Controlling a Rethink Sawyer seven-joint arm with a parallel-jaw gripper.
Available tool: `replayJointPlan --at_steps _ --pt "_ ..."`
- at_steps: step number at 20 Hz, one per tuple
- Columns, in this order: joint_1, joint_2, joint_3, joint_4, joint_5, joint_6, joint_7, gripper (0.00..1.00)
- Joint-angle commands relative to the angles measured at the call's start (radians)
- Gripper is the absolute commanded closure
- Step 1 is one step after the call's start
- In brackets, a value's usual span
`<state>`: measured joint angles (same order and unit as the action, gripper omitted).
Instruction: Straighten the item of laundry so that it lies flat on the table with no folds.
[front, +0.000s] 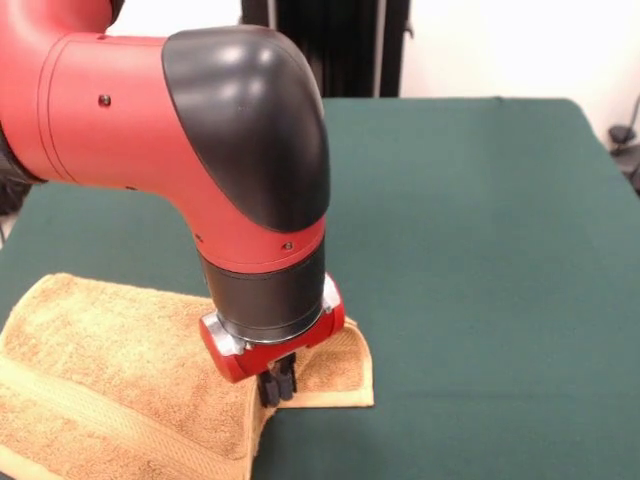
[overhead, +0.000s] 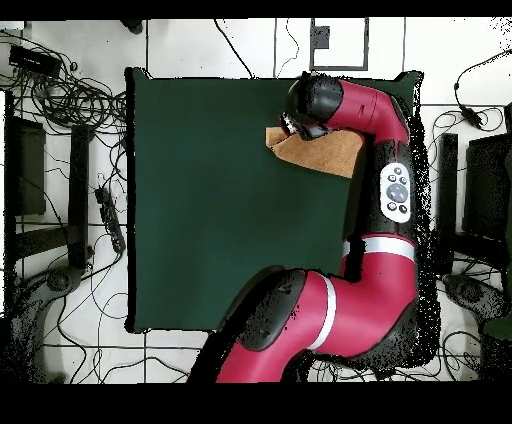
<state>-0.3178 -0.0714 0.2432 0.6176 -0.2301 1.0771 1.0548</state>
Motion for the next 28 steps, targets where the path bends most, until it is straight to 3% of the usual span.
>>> replayJointPlan --at_steps 1,3,7,8,16,23,28 --pt "-0.001 0.01 0.057 0.237 0.054 -0.102 0.207 1.0" --pt "-0.012 0.005 0.074 0.262 0.073 -0.138 0.187 1.0" --pt "-0.002 0.024 0.069 0.228 0.091 -0.051 0.126 1.0" --pt "0.004 0.027 0.06 0.219 0.097 -0.034 0.118 0.0" --pt "0.018 0.046 0.053 0.176 0.109 0.024 0.096 0.0" --pt "0.018 0.04 0.055 0.184 0.111 0.009 0.092 0.0" --pt "-0.019 0.028 0.115 0.239 0.158 -0.062 0.064 0.0"
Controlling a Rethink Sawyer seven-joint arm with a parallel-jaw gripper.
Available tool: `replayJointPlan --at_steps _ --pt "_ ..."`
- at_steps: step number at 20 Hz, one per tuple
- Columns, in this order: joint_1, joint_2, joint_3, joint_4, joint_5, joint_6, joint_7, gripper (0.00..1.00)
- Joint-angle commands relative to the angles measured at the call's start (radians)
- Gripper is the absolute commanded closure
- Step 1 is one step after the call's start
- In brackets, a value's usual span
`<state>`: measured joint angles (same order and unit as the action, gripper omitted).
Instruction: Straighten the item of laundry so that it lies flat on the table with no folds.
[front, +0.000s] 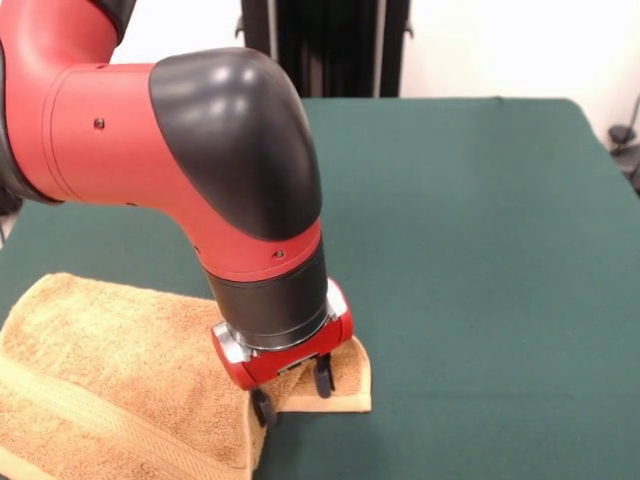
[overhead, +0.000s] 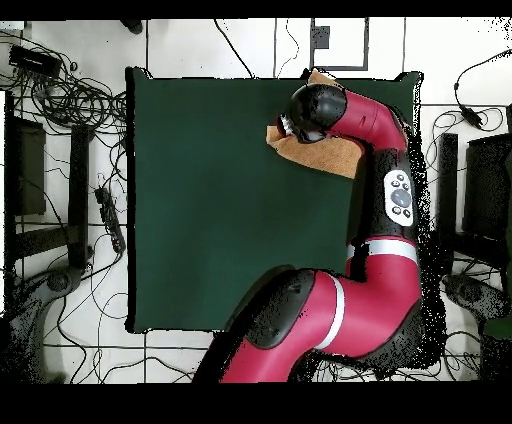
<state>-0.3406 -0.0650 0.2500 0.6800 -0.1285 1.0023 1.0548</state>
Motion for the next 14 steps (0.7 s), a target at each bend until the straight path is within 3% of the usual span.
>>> replayJointPlan --at_steps 1,7,10,12,14 --pt "-0.005 0.017 0.124 0.191 0.068 0.001 0.055 0.0" --pt "-0.03 0.002 0.161 0.243 0.11 -0.035 0.016 0.0" --pt "-0.023 0.017 0.157 0.219 0.111 -0.018 0.006 0.0" --pt "0.005 0.036 0.121 0.165 0.089 0.057 0.015 0.0" --pt "0.049 0.078 0.059 0.058 0.044 0.221 0.033 0.0"
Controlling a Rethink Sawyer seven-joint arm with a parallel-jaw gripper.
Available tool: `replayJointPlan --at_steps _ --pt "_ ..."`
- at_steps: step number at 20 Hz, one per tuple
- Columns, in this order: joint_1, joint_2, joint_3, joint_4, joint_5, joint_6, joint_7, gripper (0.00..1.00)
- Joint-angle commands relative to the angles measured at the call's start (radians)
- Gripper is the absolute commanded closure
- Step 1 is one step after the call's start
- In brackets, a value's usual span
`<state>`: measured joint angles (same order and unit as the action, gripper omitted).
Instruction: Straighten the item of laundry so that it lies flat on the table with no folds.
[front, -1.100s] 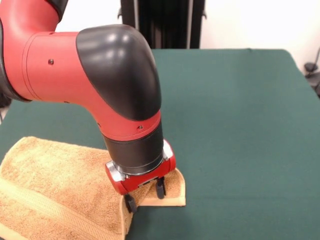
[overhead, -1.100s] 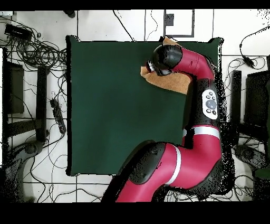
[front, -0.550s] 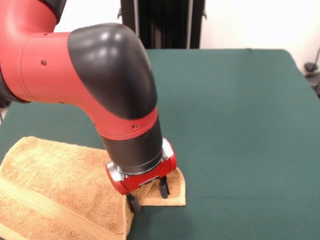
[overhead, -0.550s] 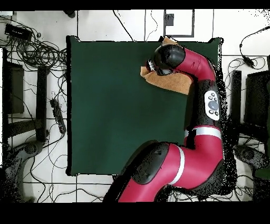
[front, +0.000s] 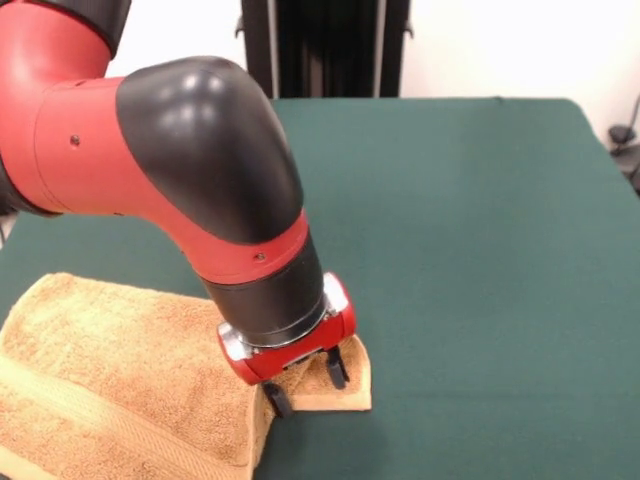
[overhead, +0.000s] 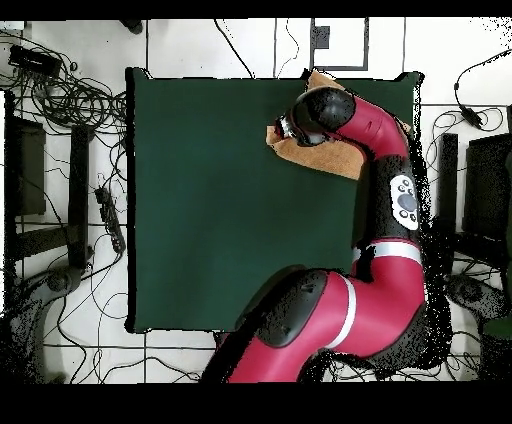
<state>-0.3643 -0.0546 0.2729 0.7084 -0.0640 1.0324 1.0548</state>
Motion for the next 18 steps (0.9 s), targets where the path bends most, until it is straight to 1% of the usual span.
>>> replayJointPlan --at_steps 1,3,6,10,13,15,18 --pt "0.081 0.078 0.024 0.01 -0.031 0.215 0.035 0.0" --pt "0.096 0.098 0.0 -0.029 -0.053 0.264 0.038 0.0" --pt "0.099 0.102 -0.011 -0.023 -0.069 0.273 0.034 0.0" --pt "0.077 0.094 0.015 0.045 -0.054 0.2 0.012 0.0" --pt "0.079 0.103 0.007 0.047 -0.067 0.19 0.012 0.0" --pt "0.089 0.122 -0.006 0.014 -0.082 0.198 0.027 0.0" --pt "0.106 0.183 -0.017 -0.071 -0.101 0.186 0.064 0.0"
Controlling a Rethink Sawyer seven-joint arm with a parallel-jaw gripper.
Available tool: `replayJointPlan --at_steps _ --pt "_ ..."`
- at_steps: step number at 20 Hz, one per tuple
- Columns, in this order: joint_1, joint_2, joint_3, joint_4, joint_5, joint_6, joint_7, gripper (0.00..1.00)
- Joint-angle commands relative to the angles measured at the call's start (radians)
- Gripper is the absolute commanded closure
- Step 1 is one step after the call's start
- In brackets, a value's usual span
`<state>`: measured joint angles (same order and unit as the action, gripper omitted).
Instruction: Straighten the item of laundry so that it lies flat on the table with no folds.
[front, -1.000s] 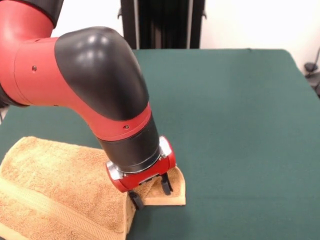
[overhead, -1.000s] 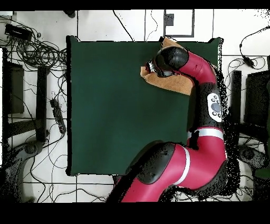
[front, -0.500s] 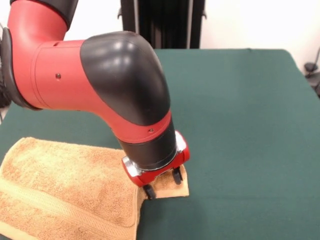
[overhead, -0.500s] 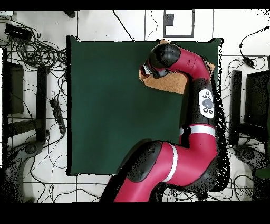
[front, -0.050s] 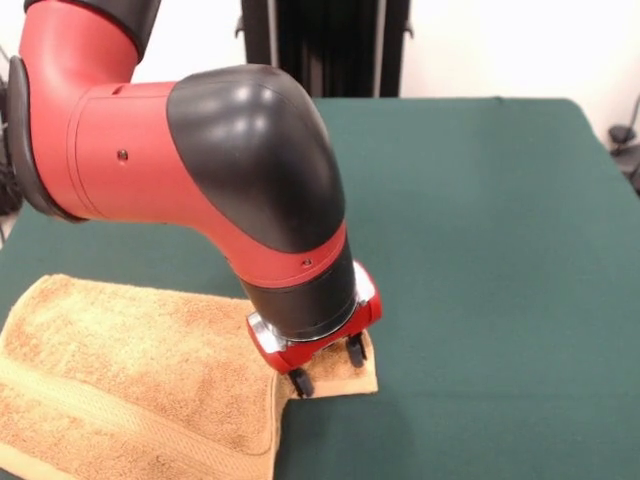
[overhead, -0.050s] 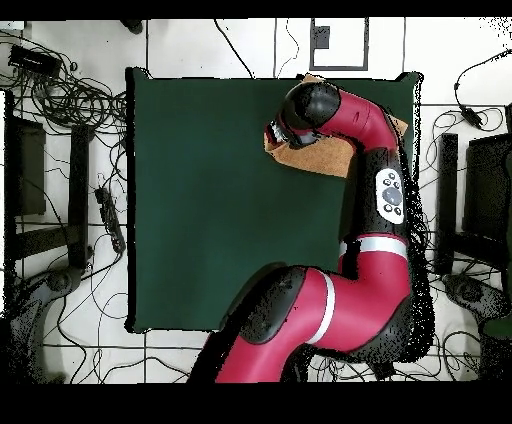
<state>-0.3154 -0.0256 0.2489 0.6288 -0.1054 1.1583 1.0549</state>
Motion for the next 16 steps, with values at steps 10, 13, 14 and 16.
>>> replayJointPlan --at_steps 10,13,14,16 --pt "0.122 0.32 -0.049 -0.236 -0.158 0.019 0.162 0.0" --pt "0.131 0.342 -0.056 -0.269 -0.16 0.029 0.168 0.0" --pt "0.134 0.35 -0.058 -0.284 -0.16 0.047 0.168 0.0" --pt "0.139 0.364 -0.061 -0.314 -0.16 0.09 0.169 0.0"
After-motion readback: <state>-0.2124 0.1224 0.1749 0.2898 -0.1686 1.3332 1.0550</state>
